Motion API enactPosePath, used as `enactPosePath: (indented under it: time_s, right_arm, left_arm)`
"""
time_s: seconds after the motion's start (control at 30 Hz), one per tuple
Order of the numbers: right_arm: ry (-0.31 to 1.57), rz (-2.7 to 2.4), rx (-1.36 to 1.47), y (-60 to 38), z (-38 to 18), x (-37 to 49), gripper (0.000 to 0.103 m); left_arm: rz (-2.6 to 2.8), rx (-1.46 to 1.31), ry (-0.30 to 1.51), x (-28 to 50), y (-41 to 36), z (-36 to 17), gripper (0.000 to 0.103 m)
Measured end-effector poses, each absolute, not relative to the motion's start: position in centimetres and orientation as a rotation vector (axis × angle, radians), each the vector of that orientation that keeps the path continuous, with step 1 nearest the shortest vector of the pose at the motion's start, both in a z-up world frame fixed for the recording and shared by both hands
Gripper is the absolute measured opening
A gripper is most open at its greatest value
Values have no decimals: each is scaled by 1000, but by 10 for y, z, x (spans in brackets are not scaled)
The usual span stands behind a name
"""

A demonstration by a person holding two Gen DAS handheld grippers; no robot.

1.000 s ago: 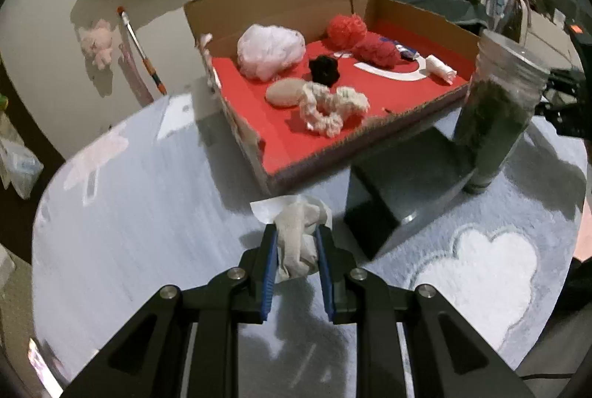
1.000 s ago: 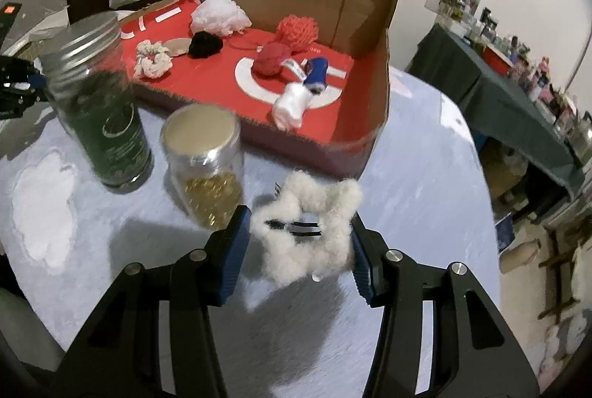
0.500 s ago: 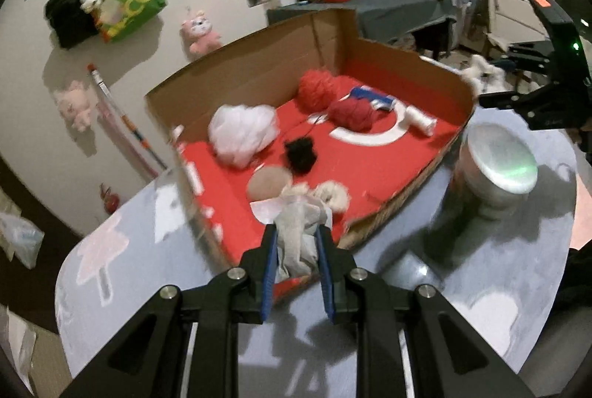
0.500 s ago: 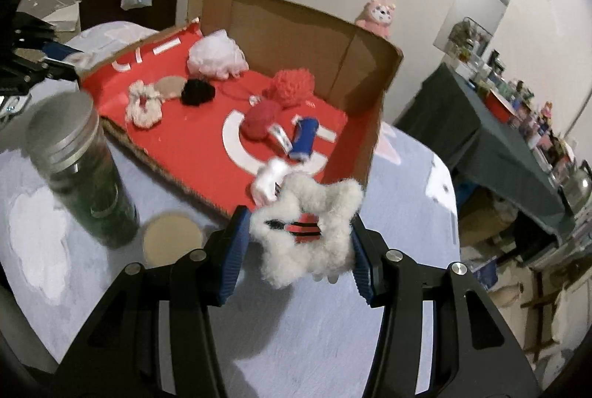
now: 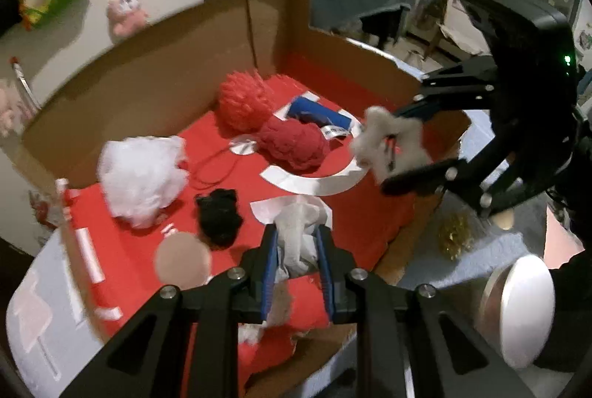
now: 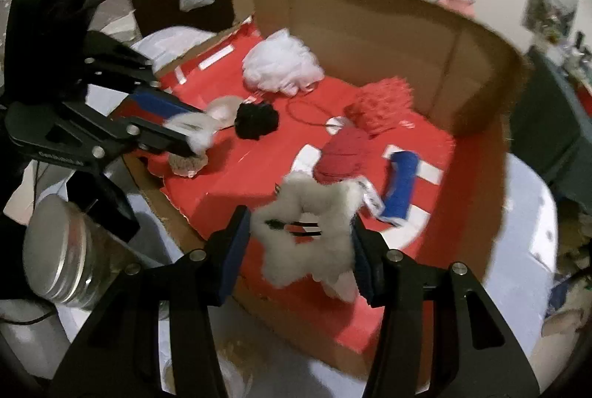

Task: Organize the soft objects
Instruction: 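Carry the star scrunchie with the right tool while the left tool carries the tissue into the box, then open the left tool on the tissue while the right tool releases the star scrunchie in the box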

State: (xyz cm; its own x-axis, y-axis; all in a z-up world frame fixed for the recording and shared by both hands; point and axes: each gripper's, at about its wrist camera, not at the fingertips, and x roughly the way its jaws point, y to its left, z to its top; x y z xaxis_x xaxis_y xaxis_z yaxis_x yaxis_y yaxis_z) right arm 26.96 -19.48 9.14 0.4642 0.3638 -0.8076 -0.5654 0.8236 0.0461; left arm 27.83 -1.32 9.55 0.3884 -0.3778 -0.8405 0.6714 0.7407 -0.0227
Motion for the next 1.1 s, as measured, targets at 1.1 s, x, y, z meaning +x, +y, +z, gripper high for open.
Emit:
enactPosePath:
  time_s: [1.1]
  right_arm:
    - [1106, 648, -289, -165, 41, 304, 54]
  left_arm:
    - [-693, 388, 1078, 310, -45, 50, 40]
